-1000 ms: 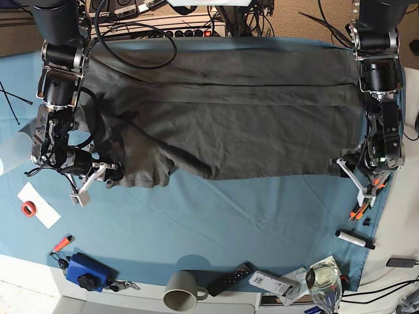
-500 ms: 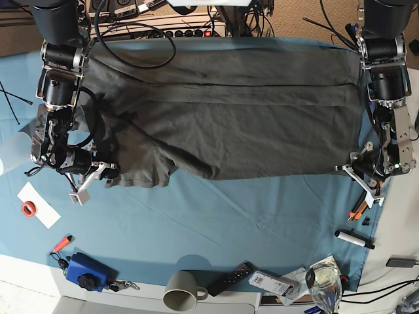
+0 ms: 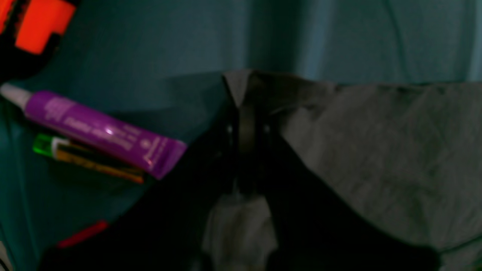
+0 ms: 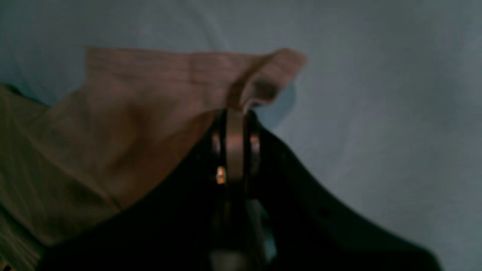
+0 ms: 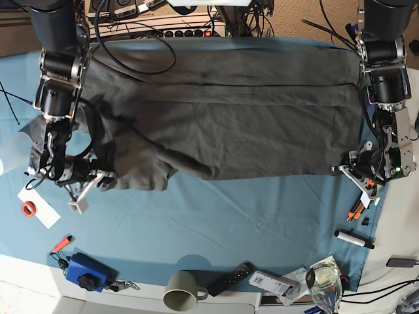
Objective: Fold the T-shirt properly
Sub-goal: 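Move both grippers to the hem corners and grasp them, then lift the hem corners and fold the shirt lengthwise toward the collar fold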
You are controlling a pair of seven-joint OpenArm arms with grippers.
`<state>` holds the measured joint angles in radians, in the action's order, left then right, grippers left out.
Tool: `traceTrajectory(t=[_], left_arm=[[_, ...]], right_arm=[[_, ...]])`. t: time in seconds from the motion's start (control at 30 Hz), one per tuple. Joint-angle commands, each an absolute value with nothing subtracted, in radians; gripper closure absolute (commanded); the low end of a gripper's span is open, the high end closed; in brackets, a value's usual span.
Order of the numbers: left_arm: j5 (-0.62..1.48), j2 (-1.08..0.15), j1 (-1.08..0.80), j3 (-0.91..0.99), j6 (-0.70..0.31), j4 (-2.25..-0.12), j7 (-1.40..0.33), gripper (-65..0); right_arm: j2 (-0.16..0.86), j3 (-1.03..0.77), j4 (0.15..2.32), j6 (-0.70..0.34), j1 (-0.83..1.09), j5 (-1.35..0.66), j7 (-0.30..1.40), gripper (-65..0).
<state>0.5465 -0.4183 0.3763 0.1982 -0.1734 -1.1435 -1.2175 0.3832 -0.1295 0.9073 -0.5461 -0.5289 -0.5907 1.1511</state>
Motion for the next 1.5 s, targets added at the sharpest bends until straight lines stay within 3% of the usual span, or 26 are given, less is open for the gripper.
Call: traceTrajectory(t=[0.0,0.33,0.67,1.0,1.2,1.47], left_arm=[[0.565,-0.414,0.394,0.197,-0.184,-1.163,-1.266,0.0],[0.562,-0.413,0.413,0.201,-0.208,-1.286,-1.290,0.0],[0.574,-0.426,0.398,0.202,-0.230,-1.338,-1.317,0.0],[0.623,-0.469,0.245,0.309,-0.239,-1.468,-1.312,0.0],[0.744,-0.469,0.131,0.437,-0.318,-1.574,-1.309,0.0],[0.783,-0.468,0.031,0.470,-0.335,-1.639,-1.310,0.0]], right_arm=[[0.399,-0.133,0.924,-0.552,-0.577,-0.609,1.132,0.0],[0.399,-0.133,1.010,-0.553,-0.593,-0.612,1.139,0.0],[0.399,-0.133,1.257,-0.546,-0.569,-0.644,1.295,0.0],[0.399,-0.243,1.336,-0.546,-0.499,-0.700,1.336,0.0],[0.400,-0.347,1.343,-0.594,-0.434,-0.821,1.380,0.0],[0.399,-0.395,1.416,-0.615,-0.348,-0.908,1.396,0.0]])
